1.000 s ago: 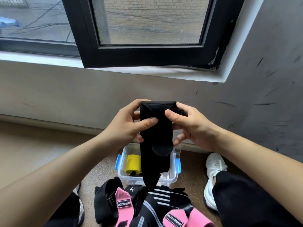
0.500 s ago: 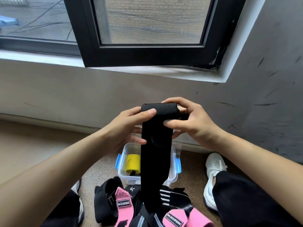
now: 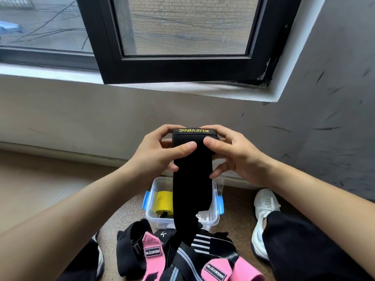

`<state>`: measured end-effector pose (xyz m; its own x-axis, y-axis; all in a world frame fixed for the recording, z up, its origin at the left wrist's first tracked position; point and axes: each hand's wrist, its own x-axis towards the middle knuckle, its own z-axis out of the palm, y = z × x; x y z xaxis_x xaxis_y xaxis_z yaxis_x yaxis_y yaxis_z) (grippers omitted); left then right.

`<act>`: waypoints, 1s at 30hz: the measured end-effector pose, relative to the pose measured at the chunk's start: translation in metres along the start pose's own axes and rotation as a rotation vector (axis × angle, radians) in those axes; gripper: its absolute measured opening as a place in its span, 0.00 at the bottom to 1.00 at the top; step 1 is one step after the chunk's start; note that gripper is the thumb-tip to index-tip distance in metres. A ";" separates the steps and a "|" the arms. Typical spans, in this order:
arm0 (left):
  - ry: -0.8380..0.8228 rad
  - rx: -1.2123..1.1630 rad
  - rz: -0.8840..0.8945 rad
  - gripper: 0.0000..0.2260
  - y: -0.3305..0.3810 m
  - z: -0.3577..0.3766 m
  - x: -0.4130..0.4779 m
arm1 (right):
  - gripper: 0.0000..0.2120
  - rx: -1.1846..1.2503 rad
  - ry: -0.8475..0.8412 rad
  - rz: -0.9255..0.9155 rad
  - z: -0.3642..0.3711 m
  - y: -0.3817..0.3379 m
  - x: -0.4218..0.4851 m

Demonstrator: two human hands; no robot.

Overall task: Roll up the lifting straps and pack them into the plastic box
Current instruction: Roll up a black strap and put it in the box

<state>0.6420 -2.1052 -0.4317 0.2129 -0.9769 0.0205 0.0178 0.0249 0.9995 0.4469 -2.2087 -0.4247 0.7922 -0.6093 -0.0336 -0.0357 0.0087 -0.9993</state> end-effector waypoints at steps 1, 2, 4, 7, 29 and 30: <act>0.012 0.009 0.021 0.23 0.000 0.001 0.000 | 0.20 0.023 -0.013 0.040 0.001 -0.001 0.000; 0.019 0.016 0.038 0.23 0.000 0.001 -0.001 | 0.21 0.032 -0.023 0.067 0.002 -0.002 0.000; 0.021 0.031 0.064 0.24 0.001 0.003 -0.003 | 0.23 0.048 -0.026 0.091 0.003 -0.003 -0.001; 0.012 0.059 0.087 0.24 0.002 0.003 -0.004 | 0.25 0.102 -0.011 0.099 0.004 -0.004 -0.002; -0.134 -0.039 -0.108 0.20 -0.003 0.001 -0.001 | 0.26 -0.102 0.038 -0.102 -0.003 0.004 0.002; -0.125 -0.031 -0.089 0.20 -0.003 0.001 -0.001 | 0.25 -0.037 0.035 -0.052 -0.003 0.004 0.002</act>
<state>0.6408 -2.1044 -0.4349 0.0861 -0.9943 -0.0636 0.0613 -0.0584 0.9964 0.4462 -2.2124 -0.4283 0.7721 -0.6352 0.0192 -0.0186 -0.0528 -0.9984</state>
